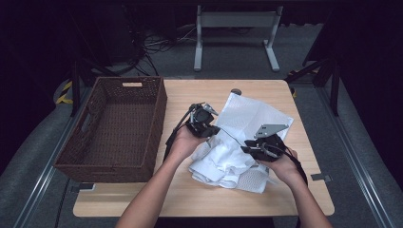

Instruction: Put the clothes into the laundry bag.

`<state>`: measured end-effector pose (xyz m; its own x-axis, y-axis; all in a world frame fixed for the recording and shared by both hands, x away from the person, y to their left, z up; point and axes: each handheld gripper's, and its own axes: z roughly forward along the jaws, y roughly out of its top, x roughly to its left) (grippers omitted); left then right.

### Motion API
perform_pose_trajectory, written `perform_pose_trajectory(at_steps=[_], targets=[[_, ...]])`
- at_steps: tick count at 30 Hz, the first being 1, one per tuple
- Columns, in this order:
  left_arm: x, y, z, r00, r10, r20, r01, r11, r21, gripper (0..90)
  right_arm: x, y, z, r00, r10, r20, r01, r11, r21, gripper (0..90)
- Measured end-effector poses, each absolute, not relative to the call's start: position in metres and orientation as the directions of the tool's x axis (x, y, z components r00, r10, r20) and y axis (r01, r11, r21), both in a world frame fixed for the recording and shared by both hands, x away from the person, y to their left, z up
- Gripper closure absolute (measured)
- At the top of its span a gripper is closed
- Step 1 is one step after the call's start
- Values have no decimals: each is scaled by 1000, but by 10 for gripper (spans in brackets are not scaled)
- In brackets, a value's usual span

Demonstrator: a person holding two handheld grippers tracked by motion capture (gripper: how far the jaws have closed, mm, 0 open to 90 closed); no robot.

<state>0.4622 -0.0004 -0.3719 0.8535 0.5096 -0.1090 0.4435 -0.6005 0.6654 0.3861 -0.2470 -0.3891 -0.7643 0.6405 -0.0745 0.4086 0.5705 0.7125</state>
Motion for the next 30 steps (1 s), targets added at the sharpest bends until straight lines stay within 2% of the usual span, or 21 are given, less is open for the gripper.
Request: perform_pose_trajectory(at_steps=[7,10,11,13,21,30], targets=[[462,4,-372,852,512,-112,446,-597,667,888,362,-267,-402,-730,678,-83,451,569,688,655],[461,4,-373,852,509,-120,448,-593,669,888,356,-273,-405,-725,685,-67,464,558,688,716],[460,5,-374,854,506,-123,449,-595,666,889,353,-276,-408,-725,686,-66,471,563,680,817],[458,5,-375,856,501,-126,447,-598,665,888,353,-277,-408,-725,686,-71,468,565,680,843],[447,10,-376,872,459,-167,445,-604,661,889,375,-292,-402,-686,719,-111,465,551,693,865],[430,11,-385,891,401,-214,433,-607,666,888,426,-296,-398,-663,744,-88,466,501,730,867]])
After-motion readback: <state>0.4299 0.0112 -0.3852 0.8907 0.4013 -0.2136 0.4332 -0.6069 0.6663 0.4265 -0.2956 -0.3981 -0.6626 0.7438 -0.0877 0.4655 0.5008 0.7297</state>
